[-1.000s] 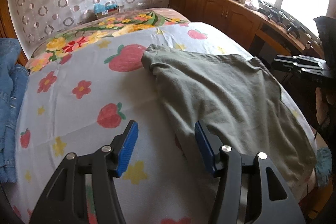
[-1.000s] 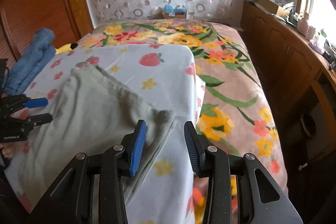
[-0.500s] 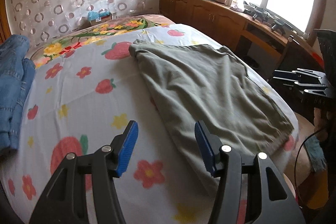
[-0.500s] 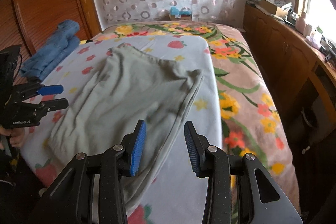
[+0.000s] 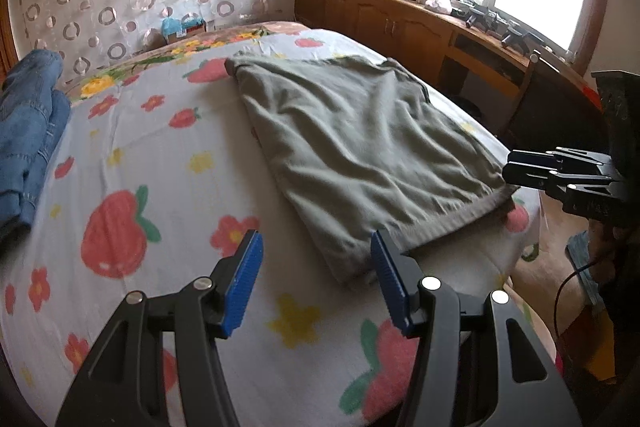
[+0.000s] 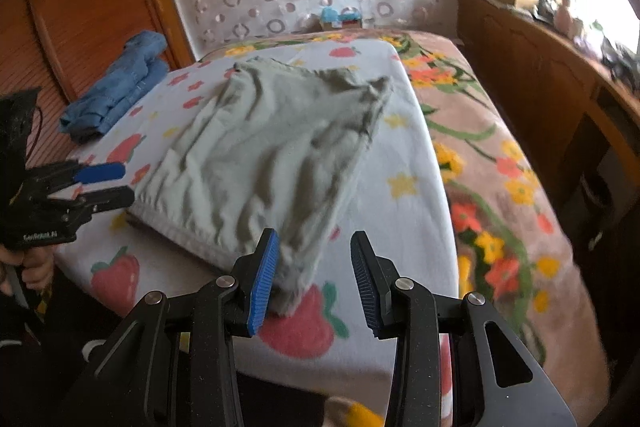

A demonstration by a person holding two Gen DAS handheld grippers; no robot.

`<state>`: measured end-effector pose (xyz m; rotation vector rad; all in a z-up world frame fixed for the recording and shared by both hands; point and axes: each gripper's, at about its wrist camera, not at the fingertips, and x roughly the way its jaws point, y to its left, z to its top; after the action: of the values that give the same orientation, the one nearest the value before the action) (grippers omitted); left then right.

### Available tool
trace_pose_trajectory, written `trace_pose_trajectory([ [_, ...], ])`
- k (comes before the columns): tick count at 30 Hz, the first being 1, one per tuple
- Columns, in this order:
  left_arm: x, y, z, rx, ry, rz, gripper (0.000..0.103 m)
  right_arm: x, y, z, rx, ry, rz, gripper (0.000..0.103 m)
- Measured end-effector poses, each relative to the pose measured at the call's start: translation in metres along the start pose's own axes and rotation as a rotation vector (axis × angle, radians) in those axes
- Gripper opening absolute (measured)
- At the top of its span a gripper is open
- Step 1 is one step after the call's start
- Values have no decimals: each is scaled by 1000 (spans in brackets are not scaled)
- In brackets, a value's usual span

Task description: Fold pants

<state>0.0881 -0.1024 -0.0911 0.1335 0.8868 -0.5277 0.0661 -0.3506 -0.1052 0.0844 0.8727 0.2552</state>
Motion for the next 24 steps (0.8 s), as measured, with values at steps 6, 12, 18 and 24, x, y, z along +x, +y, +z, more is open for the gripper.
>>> trace_pose_trajectory([
  [6,2,-4,-2,10,5,-9,55,3,-1,-4,34,6,45,29],
  [12,7,2,-4,-1,16,-3,55,6,8,-3,8,5,60,8],
  [18,11,8,-9,-15,26,0,56,-11,26,0,-29,-34,62,5],
  [24,10,11,-12,-25,19,-10,56,0,27,-8,-32,2,8,9],
])
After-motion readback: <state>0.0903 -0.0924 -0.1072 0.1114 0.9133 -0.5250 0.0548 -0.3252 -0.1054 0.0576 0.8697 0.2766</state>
